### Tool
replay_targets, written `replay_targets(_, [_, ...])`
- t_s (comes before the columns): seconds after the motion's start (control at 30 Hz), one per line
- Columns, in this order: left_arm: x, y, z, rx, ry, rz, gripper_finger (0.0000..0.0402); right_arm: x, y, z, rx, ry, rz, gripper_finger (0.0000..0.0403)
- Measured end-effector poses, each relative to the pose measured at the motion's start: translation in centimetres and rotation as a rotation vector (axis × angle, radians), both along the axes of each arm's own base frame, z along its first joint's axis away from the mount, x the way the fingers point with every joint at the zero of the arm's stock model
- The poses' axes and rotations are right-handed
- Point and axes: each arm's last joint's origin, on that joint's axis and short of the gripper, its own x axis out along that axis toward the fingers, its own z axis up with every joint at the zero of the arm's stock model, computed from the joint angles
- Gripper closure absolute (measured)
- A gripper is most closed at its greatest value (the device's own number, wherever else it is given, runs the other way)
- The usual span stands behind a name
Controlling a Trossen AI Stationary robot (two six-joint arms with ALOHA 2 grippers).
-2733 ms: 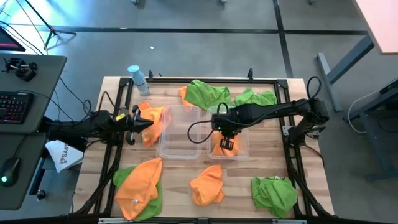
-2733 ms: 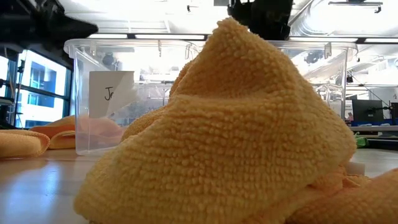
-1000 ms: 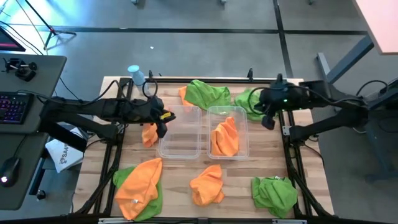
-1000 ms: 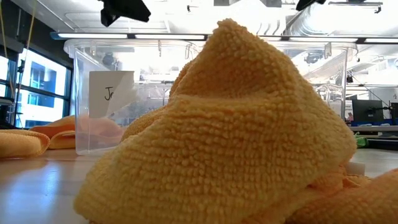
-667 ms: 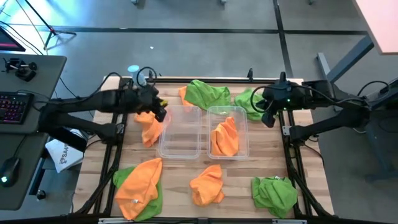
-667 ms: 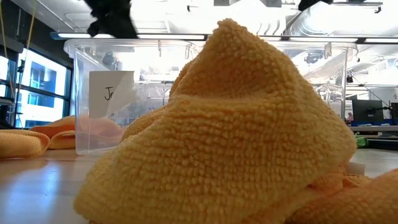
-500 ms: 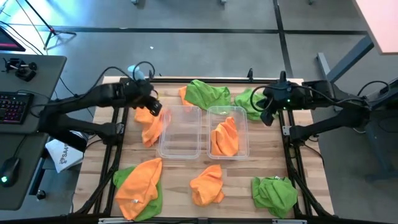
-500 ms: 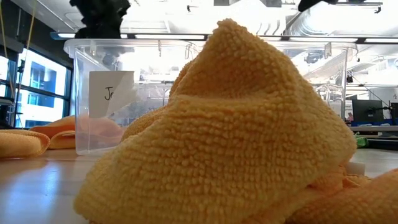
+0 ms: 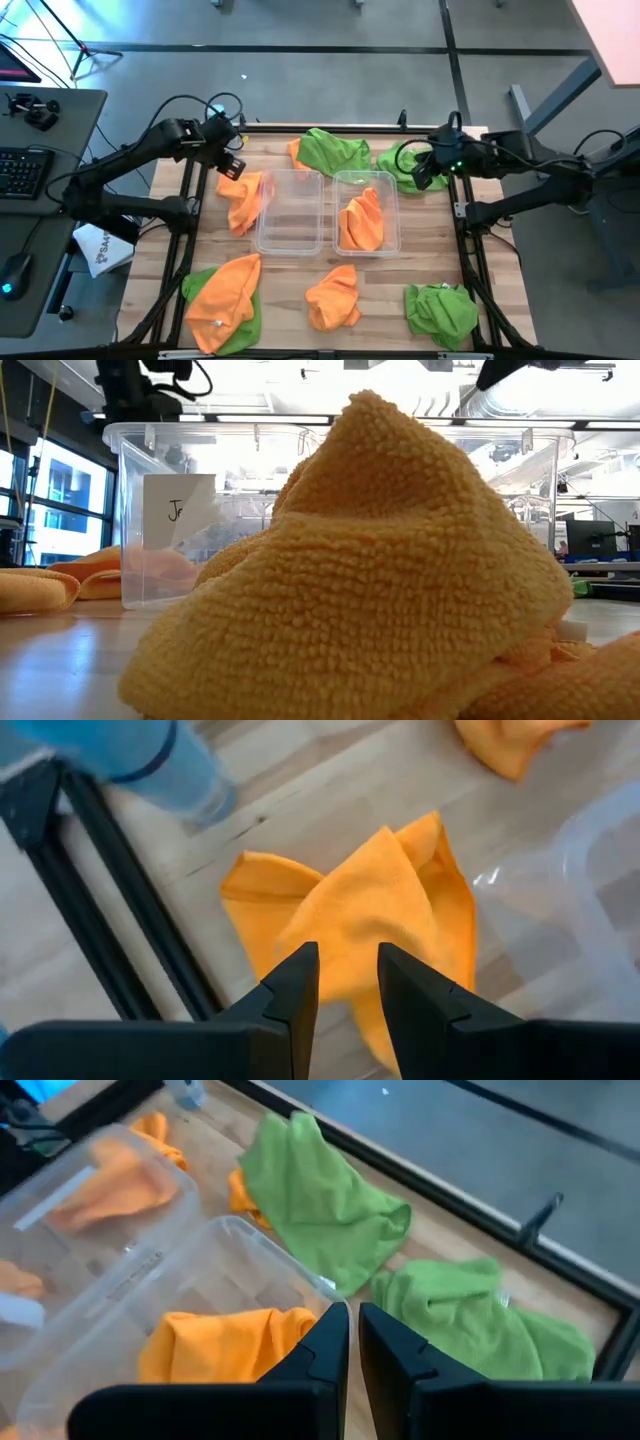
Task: Sort microfiber towel by color & place in baskets
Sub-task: Put the orange towel into the right transparent bin
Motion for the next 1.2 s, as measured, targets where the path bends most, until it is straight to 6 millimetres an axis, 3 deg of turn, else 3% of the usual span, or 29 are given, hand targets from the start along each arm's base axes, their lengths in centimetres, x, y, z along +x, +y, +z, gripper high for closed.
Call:
replay_targets(0.17, [0.6,0.1,-0.6,0.007,0.078,-0.181,0.0310,0.6,0.0,-2.6,0.054,0.050,-0.069,0.0381])
replay_targets(0.27, [0.2,-0.3,-2.1,-0.015,0.135,-0.277,0.0310,0.9,0.0,-3.9,0.092,0.067,-0.092,0.0381])
replay_targets(0.5, [-0.4,-1.1,-6.5,-0.132,0.050,-0.315,0.0310,1.3,0.1,-4.4,0.128,0.032,-0.086,0.0381])
replay_targets(0.83, [0.1,-1.3,-11.5,-0.210,-0.030,-0.023,0.0310,1.4,0.1,-3.7,0.074,-0.016,-0.011,0.0381])
replay_targets(1.2, [0.0,-1.0,-12.8,-0.134,-0.042,0.227,0.0310,0.1,0.1,-2.9,0.030,-0.045,0.054,0.0381])
